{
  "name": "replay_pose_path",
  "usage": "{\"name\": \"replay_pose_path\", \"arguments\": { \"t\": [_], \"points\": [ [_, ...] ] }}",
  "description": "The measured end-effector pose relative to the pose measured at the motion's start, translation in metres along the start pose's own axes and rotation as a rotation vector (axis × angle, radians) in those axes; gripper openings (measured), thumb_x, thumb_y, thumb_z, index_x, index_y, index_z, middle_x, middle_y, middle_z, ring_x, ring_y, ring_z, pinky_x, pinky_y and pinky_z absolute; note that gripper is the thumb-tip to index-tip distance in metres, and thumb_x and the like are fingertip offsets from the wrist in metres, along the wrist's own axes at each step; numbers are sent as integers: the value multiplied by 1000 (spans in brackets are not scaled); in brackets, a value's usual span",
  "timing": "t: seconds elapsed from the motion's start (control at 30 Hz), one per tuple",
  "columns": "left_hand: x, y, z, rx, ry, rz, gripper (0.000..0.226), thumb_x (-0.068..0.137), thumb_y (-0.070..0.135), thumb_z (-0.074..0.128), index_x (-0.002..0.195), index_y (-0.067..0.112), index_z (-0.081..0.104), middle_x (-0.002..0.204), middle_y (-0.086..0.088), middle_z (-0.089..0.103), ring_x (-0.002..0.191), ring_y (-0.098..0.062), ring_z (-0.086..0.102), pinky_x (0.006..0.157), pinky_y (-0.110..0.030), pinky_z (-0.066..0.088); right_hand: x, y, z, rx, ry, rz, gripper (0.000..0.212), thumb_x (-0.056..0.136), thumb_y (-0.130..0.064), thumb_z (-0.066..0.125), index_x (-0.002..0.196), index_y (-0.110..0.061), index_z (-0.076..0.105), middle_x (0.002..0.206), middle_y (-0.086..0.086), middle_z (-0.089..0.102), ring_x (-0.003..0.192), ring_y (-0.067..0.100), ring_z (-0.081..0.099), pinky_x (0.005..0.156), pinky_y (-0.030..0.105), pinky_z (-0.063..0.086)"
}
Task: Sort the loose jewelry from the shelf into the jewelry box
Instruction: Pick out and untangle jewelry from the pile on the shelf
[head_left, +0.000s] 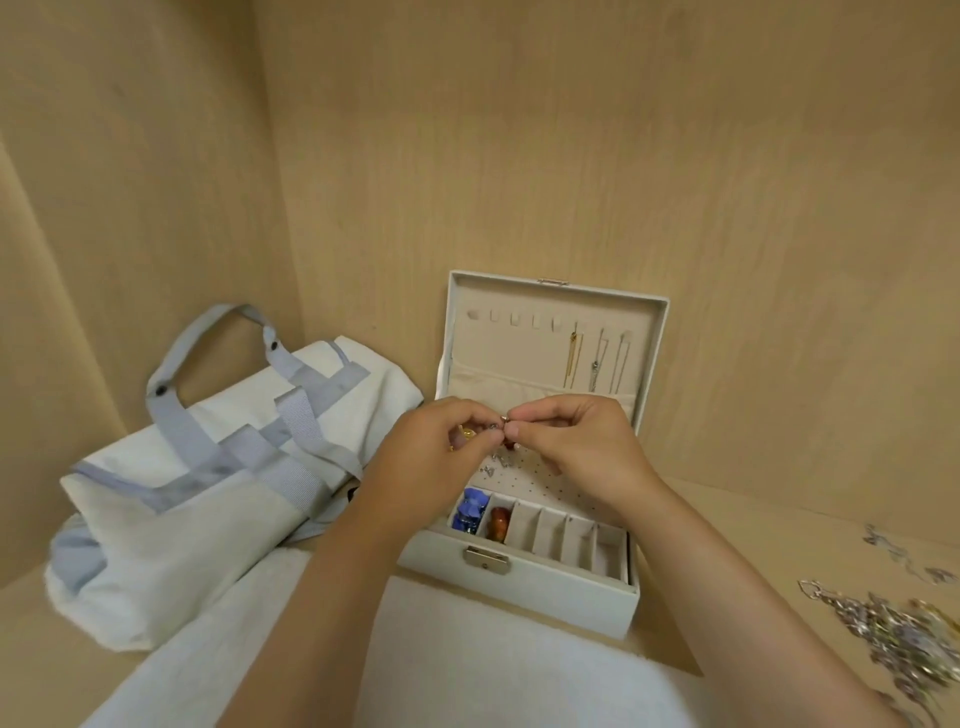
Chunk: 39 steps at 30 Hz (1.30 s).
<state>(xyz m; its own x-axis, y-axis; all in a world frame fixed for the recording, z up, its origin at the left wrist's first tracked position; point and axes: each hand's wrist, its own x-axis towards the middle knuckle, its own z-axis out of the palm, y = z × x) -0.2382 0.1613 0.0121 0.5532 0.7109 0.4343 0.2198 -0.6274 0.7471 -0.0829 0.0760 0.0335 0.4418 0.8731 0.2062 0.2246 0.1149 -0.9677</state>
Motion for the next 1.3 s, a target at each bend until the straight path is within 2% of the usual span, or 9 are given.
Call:
{"name": "replay_pose_path", "arguments": {
  "t": [0.27,0.43,0.57,0.73,0.8,0.93,1.03,1.17,1.3],
  "points": [
    [0,-5,5,-5,-41,-37,10,90,34,69,92,44,72,81,18,68,77,-10,62,80,-41,57,2,12,-11,-360,31,-155,3,80,-23,83,82,-24,80,77,-9,75,73,1,67,70,15,51],
    [1,-9,0,-50,50,-80,13,92,28,68,102,33,72,80,11,70,70,2,60,72,-19,51,0,24,-16,-726,-4,-117,5,80,-39,79,76,-36,76,77,-22,71,76,-1,64,75,32,56],
    [1,-10,0,-79,50,-90,13,91,19,69,101,24,76,79,10,73,72,6,64,69,-5,44,-4,23,-9,-843,-37,-171,8,83,-43,75,82,-35,76,86,-22,72,86,0,63,78,31,55],
    [0,-14,-2,-121,1,-76,21,90,15,70,96,34,74,80,9,73,75,-10,67,77,-23,54,-6,21,-6,-971,-55,-281,9,86,-41,70,86,-34,75,92,-18,71,89,3,62,77,30,52],
    [0,-14,-3,-146,-11,-66,23,90,13,70,100,34,72,80,9,73,75,-18,68,79,-31,57,-5,20,-9,-977,-111,-291,8,87,-39,69,86,-33,75,94,-18,70,90,3,62,79,33,53],
    [0,-12,-3,-159,6,-59,21,89,13,72,97,32,72,81,12,74,77,-5,67,78,-18,53,-2,18,-15,-931,-205,-262,9,87,-38,67,89,-33,74,96,-20,67,90,1,61,82,35,53],
    [0,-10,-3,-202,-10,-77,19,88,7,73,93,25,74,79,6,74,74,-12,68,74,-18,54,-1,18,-18,-858,-231,-207,6,87,-34,68,91,-35,73,94,-22,67,77,-8,59,70,25,48],
    [-1,-6,-3,-297,-27,-50,19,87,1,72,96,18,72,78,-6,74,71,-21,67,74,-24,57,-1,16,-14,-525,-176,-220,22,88,-13,71,102,-30,71,94,-10,71,52,-5,53,58,10,38],
    [-2,-1,-3,-353,-31,-47,20,86,0,72,101,14,70,78,-5,75,69,-18,67,74,-24,57,-4,6,-9,-298,-142,-240,28,81,-4,79,100,-25,72,94,-5,72,51,9,45,55,20,44]
  ]
}}
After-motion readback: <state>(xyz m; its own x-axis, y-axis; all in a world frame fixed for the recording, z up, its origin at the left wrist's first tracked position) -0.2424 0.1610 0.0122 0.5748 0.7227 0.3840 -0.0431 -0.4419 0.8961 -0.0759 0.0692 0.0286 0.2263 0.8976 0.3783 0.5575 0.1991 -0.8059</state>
